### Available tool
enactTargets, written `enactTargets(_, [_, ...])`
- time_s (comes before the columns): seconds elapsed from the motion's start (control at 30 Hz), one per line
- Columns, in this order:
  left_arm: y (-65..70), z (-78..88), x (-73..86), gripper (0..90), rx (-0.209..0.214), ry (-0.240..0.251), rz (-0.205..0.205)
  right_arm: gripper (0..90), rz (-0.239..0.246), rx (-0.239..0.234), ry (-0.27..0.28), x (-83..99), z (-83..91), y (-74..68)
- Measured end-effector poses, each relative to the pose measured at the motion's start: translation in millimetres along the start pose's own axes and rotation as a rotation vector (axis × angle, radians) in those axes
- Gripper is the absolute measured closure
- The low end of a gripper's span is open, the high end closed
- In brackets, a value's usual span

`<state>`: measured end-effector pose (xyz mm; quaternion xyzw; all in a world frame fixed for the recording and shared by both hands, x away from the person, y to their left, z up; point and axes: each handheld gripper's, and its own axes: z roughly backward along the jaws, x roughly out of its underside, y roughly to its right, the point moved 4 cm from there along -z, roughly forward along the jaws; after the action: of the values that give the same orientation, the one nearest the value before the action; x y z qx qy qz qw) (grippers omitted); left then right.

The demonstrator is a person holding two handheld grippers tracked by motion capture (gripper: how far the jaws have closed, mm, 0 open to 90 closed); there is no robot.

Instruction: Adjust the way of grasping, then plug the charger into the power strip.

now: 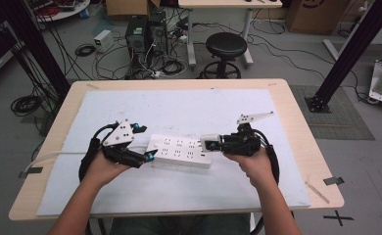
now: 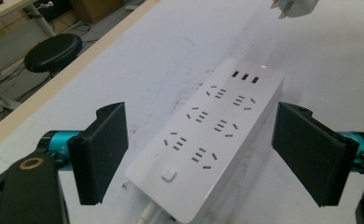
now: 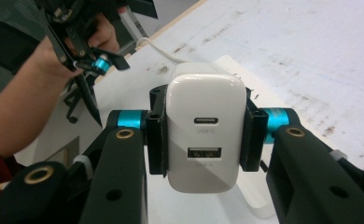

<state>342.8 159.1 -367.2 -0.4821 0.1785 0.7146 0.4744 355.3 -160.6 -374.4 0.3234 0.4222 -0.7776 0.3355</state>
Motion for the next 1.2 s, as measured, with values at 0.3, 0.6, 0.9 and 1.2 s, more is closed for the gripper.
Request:
enactTargets(0.3, [-16.5, 8.5, 0.8, 18.7, -0.011, -0.043, 0.046, 63.5, 0.012, 0.048, -0.002, -5.7, 8.9, 3.6])
enactTargets(0.6, [-33.9, 15.8, 14.5, 18.7, -0.023, -0.085, 0.097, 63.5, 0.013, 0.065, -0.010, -8.2, 13.5, 8.6])
enactTargets(0.9, [-40.9, 23.1, 19.6, 18.7, -0.042, -0.100, 0.101, 63.5, 0.033, 0.097, -0.044, -15.9, 15.1, 16.5])
enactTargets(1.2, [-44.0, 27.7, 32.4, 18.7, -0.058, -0.116, 0.115, 63.5, 0.087, 0.110, -0.134, -32.0, 2.6, 26.4])
